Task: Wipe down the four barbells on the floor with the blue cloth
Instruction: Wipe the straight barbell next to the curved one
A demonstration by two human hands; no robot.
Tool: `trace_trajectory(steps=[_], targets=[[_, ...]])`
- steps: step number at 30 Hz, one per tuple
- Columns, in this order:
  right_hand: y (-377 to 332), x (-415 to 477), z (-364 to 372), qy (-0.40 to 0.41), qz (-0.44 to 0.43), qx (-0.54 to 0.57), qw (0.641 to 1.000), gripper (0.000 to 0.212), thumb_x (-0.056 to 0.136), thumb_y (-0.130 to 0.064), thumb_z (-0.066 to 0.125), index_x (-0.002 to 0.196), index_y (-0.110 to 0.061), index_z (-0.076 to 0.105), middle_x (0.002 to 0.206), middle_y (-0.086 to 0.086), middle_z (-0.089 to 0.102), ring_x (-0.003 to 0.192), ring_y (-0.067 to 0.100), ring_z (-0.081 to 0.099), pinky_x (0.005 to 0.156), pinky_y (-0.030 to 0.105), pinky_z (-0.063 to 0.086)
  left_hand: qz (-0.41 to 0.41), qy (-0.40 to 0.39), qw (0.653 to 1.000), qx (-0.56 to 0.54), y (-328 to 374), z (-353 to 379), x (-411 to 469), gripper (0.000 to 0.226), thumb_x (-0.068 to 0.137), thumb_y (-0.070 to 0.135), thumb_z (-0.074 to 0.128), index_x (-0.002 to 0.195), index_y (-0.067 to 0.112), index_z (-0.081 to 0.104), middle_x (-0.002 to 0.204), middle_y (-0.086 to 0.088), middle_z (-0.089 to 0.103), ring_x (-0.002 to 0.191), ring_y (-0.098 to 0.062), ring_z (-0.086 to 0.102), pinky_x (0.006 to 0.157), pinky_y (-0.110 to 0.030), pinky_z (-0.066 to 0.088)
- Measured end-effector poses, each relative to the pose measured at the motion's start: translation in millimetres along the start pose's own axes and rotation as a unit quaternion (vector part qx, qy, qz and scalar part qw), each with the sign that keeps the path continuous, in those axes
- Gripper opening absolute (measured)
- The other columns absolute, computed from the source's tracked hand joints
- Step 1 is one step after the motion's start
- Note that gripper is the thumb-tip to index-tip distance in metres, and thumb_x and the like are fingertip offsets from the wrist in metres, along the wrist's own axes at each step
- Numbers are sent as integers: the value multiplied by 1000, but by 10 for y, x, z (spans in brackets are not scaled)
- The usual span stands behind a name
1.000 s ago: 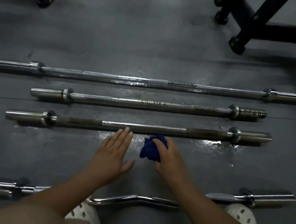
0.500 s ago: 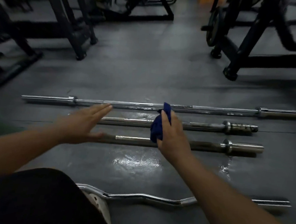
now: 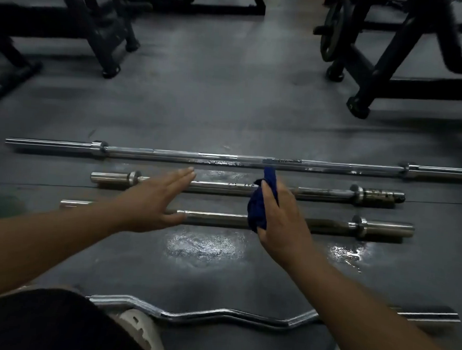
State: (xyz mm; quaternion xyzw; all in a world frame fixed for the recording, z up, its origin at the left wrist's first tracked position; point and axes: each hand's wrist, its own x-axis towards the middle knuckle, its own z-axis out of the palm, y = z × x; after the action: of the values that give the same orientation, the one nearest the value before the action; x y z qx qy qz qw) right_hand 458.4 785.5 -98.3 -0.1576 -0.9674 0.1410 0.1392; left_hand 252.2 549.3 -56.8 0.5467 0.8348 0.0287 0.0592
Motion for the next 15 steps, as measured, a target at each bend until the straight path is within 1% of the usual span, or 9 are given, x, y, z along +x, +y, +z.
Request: trace_trajectory(steps=[2, 5, 8, 10, 13, 15], targets=[[30, 58, 191, -14, 7, 1, 1000, 94, 76, -21, 77, 153, -10, 24, 156, 12, 18, 140, 34, 29, 107, 46, 43, 3, -2, 1000, -3, -99, 249, 88, 97, 81, 72, 35, 159, 22, 7, 166, 5, 4, 150, -14, 16, 117, -26, 12], [107, 185, 489, -40, 12, -5, 999, 94, 76, -21, 77, 153, -10, 24, 158, 12, 16, 141, 33, 29, 107, 45, 43, -19, -20, 999, -34, -237, 730, 197, 96, 81, 73, 33, 159, 23, 7, 166, 7, -1, 151, -14, 13, 118, -30, 18], [203, 302, 757, -94, 22, -19, 995, 94, 82, -24, 72, 156, -14, 16, 162, 10, 7, 144, 30, 21, 112, 41, 35, -45, -43, 996, -67, -311, 1190, 304, 97, 81, 72, 32, 159, 20, 8, 166, 3, 1, 151, -16, 12, 120, -32, 16], [277, 367, 935, -136, 38, -26, 990, 93, 85, -25, 69, 157, -17, 10, 162, 7, 2, 145, 28, 18, 110, 40, 36, -54, -56, 994, -76, -367, 1439, 373, 98, 80, 73, 28, 159, 19, 6, 166, 2, 0, 152, -18, 11, 120, -31, 13], [392, 445, 1230, -174, 52, -32, 983, 95, 85, -25, 70, 157, -16, 9, 160, 9, 2, 144, 29, 20, 109, 42, 39, -63, -78, 990, -96, -481, 1666, 429, 97, 79, 73, 24, 158, 24, -5, 164, 6, -11, 152, -13, -1, 123, -32, 9], [470, 484, 1405, -193, 60, -33, 979, 95, 86, -26, 70, 157, -16, 8, 160, 9, 2, 142, 28, 21, 110, 41, 39, -52, -91, 989, -100, -562, 1706, 441, 96, 82, 71, 28, 158, 22, -4, 165, 5, -8, 152, -13, 1, 123, -36, 15]])
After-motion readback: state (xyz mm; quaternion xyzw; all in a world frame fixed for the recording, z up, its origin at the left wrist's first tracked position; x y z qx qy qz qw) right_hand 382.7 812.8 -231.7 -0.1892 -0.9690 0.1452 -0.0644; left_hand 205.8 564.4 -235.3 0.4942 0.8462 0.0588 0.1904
